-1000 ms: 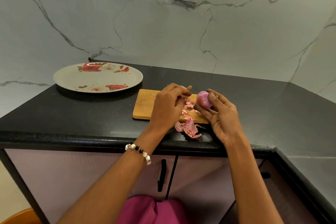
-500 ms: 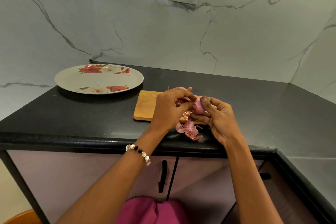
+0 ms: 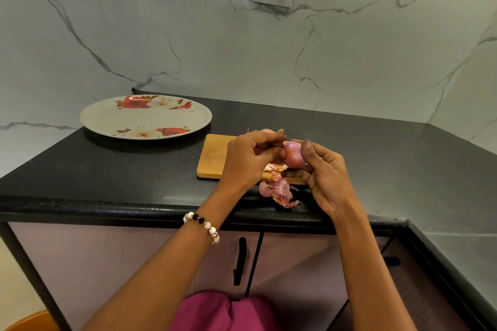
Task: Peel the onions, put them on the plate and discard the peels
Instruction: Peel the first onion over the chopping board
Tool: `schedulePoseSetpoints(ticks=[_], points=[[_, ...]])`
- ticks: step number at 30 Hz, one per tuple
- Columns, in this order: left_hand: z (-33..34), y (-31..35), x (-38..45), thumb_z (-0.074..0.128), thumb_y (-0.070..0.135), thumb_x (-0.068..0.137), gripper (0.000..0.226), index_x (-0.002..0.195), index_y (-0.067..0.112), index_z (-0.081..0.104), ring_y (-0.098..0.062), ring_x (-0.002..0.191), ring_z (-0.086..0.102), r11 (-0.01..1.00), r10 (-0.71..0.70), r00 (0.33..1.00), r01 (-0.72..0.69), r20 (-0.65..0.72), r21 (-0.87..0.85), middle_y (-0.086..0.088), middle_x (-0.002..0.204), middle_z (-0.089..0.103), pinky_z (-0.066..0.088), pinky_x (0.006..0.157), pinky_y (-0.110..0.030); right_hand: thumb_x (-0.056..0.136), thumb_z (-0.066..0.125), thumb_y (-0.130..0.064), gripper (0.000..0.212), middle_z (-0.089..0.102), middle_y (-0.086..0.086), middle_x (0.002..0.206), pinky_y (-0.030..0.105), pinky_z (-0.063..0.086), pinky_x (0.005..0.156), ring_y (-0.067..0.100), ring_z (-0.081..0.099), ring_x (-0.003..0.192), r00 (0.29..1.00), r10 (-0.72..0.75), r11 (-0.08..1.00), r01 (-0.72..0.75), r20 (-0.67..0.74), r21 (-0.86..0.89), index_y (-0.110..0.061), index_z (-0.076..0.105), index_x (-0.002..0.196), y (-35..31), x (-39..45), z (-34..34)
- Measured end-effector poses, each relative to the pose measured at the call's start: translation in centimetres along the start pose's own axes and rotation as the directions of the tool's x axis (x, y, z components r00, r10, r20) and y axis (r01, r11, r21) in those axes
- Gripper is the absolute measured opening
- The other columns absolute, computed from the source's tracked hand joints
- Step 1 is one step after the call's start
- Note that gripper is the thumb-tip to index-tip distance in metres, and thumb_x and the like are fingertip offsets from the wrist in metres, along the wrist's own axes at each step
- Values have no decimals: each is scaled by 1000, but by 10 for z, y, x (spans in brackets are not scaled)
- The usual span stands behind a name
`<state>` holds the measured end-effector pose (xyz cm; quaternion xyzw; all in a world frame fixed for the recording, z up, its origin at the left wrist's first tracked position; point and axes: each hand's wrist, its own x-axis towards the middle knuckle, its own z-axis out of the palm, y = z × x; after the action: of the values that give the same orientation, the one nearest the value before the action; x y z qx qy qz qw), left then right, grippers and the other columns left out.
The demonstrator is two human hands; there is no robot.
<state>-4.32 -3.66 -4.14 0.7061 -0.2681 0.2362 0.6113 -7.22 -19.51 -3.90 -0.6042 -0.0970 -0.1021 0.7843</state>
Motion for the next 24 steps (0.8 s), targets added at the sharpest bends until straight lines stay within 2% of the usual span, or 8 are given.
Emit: schedulePoseSetpoints(ticks=[2, 5, 12, 17, 20, 24], points=[[0, 0, 0, 76, 2, 76, 28, 103, 9, 73, -8, 91, 69, 1000, 10, 1000, -10, -7, 28, -3, 98, 73, 55, 81, -21, 99, 50, -20, 29, 74, 16, 97, 29, 60, 58, 24, 72, 77, 1000, 3, 1000, -3, -5, -4, 0, 67, 112, 0, 0, -1], [1, 2, -2, 77, 5, 75, 25, 99, 8, 74, -9, 84, 71, 1000, 14, 1000, -14, -14, 16, -5, 93, 74, 56, 77, -20, 98, 49, -23, 32, 71, 20, 104, 30, 60, 60, 24, 71, 79, 1000, 7, 1000, -7, -10, 2, -2, 67, 114, 0, 0, -2], [2, 5, -3, 77, 4, 75, 16, 90, 8, 73, -10, 72, 70, 997, 76, 997, -76, 12, 21, -3, 84, 72, 59, 66, -28, 102, 43, -19, 31, 73, 14, 99, 29, 60, 58, 23, 70, 76, 1000, 4, 1000, -4, 2, -25, -2, 66, 114, -1, -1, -2], [2, 4, -3, 79, 6, 74, 15, 88, 6, 73, -9, 75, 68, 987, 130, 991, -130, 5, 91, -3, 85, 71, 55, 66, -16, 103, 43, -18, 30, 74, 12, 93, 30, 61, 61, 21, 71, 76, 1000, 5, 999, -5, 14, -45, 0, 65, 114, 1, -1, -1], [2, 5, -3, 78, 7, 75, 17, 91, 8, 74, -9, 76, 68, 985, 141, 990, -140, 4, 98, -2, 88, 71, 56, 69, -19, 103, 44, -18, 30, 74, 13, 94, 29, 61, 60, 22, 72, 77, 1000, 5, 999, -5, 15, -41, 0, 65, 115, 0, -1, -1], [1, 6, -3, 77, 3, 75, 15, 90, 7, 74, -7, 76, 68, 985, 145, 989, -144, -1, 96, 3, 85, 68, 53, 67, -13, 101, 45, -19, 30, 74, 14, 94, 28, 60, 59, 21, 72, 76, 1000, 3, 999, -2, 24, -40, 0, 65, 115, 0, -1, -1]])
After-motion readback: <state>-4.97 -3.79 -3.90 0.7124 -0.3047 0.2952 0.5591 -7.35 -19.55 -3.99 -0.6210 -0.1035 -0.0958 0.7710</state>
